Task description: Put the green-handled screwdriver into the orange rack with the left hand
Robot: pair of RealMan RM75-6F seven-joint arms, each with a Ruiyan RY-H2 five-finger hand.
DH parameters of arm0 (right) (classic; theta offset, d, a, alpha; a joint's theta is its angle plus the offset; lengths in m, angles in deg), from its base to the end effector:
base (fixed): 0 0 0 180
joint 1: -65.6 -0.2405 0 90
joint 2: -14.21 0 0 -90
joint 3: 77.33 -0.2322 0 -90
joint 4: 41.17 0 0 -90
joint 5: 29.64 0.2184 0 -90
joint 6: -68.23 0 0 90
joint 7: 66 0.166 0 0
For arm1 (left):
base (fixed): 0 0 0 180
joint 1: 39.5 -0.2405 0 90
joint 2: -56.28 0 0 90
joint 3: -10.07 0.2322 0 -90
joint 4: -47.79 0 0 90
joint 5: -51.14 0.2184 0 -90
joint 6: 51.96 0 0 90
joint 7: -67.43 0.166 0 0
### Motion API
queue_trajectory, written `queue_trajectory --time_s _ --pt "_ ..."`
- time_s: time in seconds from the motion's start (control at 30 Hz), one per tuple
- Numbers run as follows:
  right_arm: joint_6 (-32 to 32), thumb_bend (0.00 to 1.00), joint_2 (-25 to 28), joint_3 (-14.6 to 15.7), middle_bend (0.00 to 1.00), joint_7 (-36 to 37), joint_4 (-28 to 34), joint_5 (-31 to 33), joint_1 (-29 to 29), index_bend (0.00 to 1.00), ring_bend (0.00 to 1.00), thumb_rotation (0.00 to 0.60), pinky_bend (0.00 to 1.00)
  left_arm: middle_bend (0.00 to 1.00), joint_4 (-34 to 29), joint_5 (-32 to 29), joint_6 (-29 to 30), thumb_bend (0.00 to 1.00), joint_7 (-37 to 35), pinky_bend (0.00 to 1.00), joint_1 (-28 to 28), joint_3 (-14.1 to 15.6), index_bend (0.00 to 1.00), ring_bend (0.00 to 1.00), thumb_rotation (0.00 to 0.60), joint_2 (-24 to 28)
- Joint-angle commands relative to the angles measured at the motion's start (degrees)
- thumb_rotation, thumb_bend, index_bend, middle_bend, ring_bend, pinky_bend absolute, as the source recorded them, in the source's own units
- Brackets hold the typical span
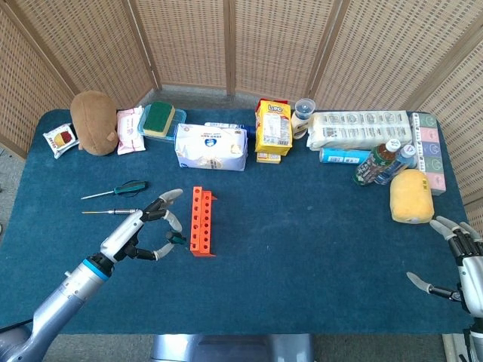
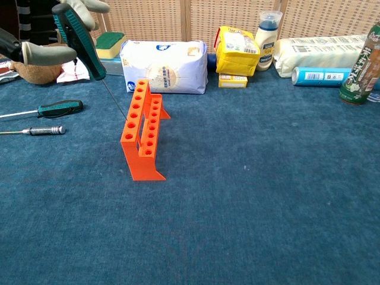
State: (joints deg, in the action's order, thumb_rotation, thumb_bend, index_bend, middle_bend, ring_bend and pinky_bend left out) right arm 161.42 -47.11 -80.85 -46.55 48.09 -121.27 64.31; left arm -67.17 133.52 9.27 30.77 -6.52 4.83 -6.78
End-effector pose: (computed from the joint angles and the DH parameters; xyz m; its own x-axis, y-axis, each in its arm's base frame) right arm -0.2932 -0.1849 0.1767 0.1668 0.1047 0.9804 -0.9805 -0.0870 0.1761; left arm -0.1010 0.2671 0.0610 -0.3624 0.5556 0.7483 0.8347 -0.1637 0.5258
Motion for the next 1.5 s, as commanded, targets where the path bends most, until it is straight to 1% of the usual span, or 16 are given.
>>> queue_trajectory --time_s 0.03,0.4,0.8,1.5 --pt "0.03 0.04 0.09 -0.03 0.13 0.26 -0.06 0.07 0.03 0.14 0.14 0.461 0.06 0.00 -0.27 -0.99 -0.47 0.42 1.16 0.09 0.11 -0.40 0.49 0.00 0.600 -0.25" --pt "0.08 0.04 0.18 -0.01 0.13 0.54 -0.02 0.00 0.06 0.14 0.14 0.462 0.06 0.00 -0.16 -3.10 -2.64 0.42 2.44 0.09 0.63 -1.05 0.49 0.00 0.600 -1.02" --pt "0.10 0.04 0.34 -0.14 0.13 1.01 -0.12 0.24 0.11 0.14 0.14 0.462 0.06 0.00 0.00 -5.65 -3.76 0.42 6.26 0.09 0.59 -1.44 0.49 0.00 0.600 -1.99" --pt "0.16 0.04 0.55 -0.14 0.13 1.31 -0.11 0.16 0.16 0.14 0.14 0.461 0.06 0.00 0.49 -7.59 -4.95 0.41 8.59 0.09 0.44 -2.57 0.49 0.00 0.600 -3.44"
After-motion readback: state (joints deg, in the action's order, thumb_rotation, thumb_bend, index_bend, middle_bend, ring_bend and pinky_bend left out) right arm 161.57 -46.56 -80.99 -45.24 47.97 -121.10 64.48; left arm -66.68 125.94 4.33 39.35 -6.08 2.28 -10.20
